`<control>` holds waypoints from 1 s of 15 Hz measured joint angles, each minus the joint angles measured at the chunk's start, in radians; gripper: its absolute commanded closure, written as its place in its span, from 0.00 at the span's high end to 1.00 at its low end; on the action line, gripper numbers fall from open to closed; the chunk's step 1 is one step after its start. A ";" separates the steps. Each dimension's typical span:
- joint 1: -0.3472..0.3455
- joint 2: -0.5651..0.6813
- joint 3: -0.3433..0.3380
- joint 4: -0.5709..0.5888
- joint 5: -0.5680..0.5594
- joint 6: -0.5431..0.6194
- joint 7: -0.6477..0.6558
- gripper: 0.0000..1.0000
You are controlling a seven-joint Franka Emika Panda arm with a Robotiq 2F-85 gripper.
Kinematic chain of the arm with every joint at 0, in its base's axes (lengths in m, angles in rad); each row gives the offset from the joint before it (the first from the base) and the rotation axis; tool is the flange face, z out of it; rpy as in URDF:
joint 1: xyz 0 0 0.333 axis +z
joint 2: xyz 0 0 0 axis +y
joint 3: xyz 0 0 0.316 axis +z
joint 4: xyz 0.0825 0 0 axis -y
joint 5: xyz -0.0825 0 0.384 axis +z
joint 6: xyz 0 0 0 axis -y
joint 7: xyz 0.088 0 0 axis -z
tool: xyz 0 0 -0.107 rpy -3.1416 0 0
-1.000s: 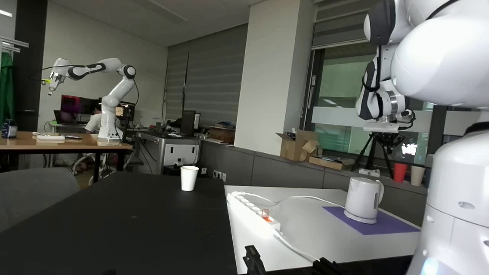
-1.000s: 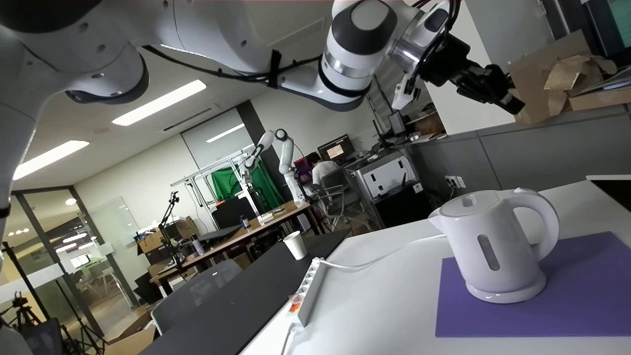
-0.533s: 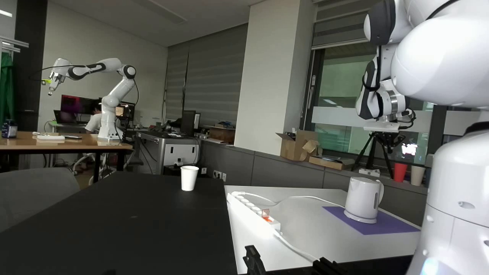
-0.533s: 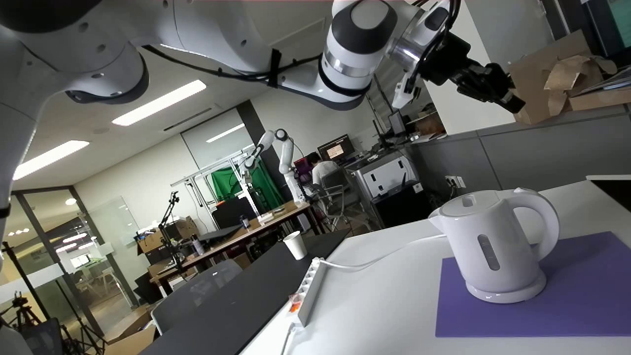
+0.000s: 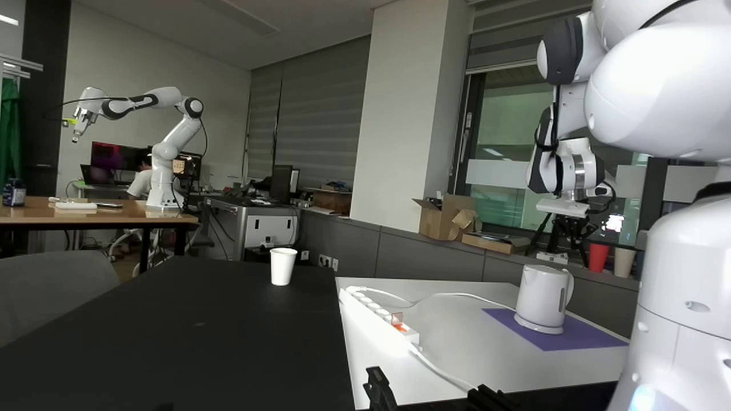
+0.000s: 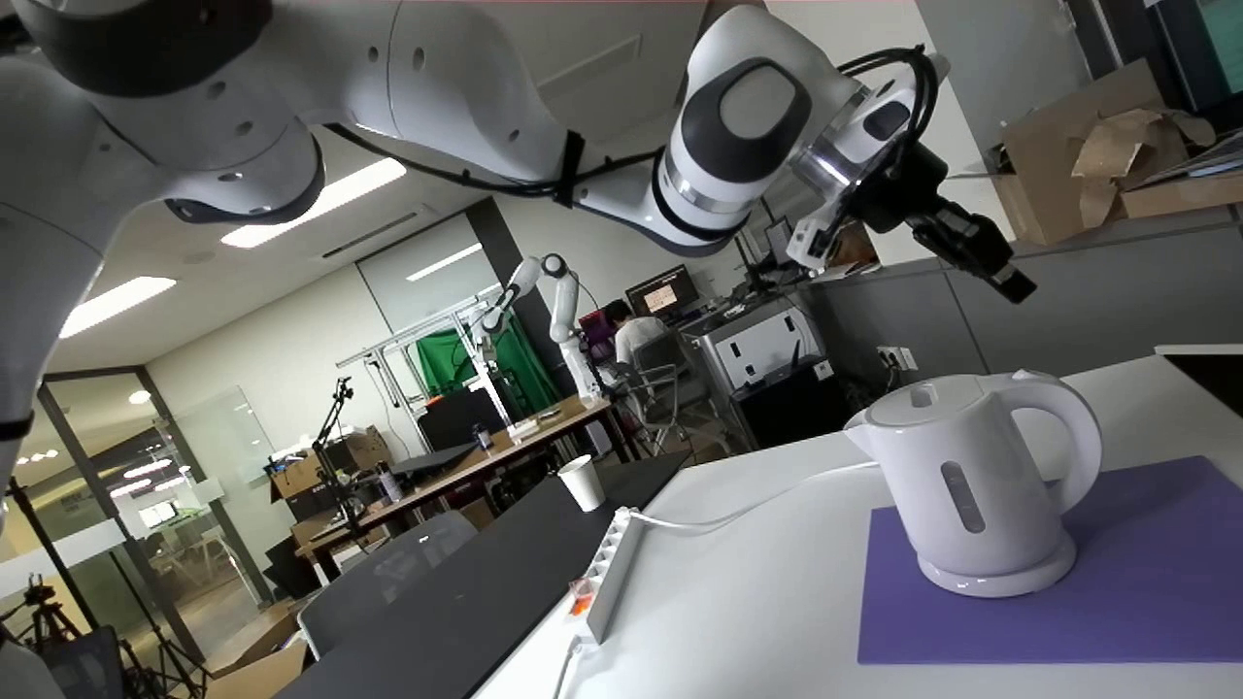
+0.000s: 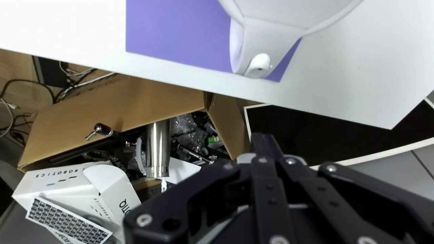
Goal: Press the button on the handle of the kettle
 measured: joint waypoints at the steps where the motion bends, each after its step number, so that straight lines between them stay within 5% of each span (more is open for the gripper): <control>1: 0.000 0.014 0.001 0.005 0.012 0.000 0.000 0.00; 15: 0.013 0.110 -0.001 0.051 0.043 0.005 0.000 0.00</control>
